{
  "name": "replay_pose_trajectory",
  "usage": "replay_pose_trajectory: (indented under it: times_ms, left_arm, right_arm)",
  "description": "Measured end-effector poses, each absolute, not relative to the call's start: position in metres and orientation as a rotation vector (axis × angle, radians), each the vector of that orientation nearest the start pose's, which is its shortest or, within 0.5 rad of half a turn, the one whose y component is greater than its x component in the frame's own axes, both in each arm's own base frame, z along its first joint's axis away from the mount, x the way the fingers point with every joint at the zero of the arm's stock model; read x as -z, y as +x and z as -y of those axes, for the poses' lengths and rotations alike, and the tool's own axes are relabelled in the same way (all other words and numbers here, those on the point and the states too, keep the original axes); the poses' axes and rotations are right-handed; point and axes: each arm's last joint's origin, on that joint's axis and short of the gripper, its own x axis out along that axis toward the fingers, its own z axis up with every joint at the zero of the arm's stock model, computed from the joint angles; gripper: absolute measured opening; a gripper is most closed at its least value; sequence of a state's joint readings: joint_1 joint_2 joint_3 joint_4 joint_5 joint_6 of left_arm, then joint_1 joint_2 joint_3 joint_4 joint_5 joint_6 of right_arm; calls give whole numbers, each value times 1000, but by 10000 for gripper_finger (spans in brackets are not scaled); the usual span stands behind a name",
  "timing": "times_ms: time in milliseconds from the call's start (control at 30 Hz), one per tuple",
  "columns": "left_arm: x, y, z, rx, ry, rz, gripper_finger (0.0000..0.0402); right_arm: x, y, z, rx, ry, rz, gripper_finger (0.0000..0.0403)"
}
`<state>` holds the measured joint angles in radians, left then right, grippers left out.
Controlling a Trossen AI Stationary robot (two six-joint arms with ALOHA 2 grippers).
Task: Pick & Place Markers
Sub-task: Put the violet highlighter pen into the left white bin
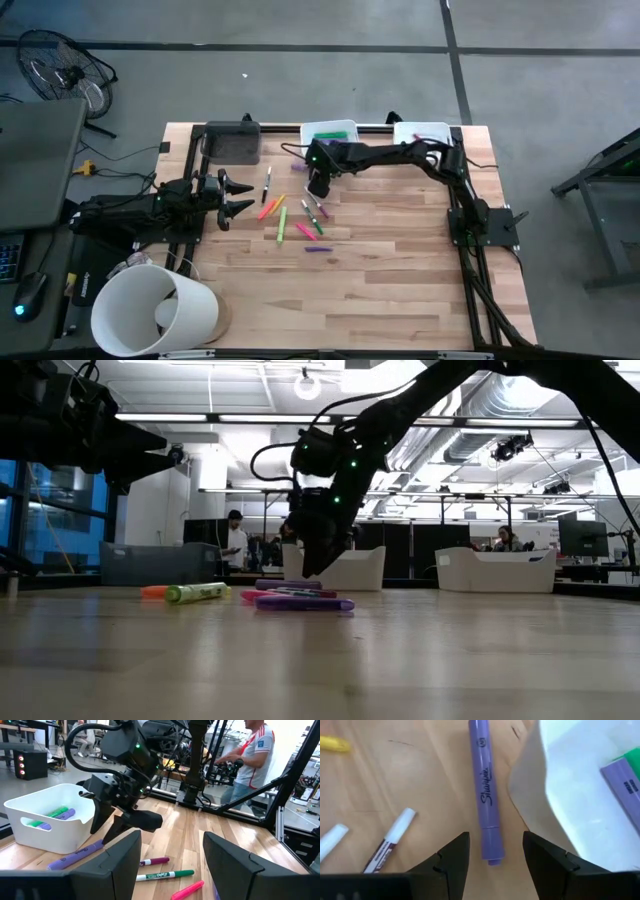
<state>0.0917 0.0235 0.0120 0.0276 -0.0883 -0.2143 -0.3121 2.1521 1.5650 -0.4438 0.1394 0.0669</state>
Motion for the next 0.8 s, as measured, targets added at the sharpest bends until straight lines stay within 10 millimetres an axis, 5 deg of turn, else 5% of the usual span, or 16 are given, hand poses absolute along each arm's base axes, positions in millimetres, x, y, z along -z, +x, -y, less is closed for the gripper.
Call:
replay_pose_trajectory:
  times_ms: [800]
  left_arm:
    - [-168,98,-12,-177,-214,35,211]
  right_arm:
    - [-145,430,138,314,134,-1017,172]
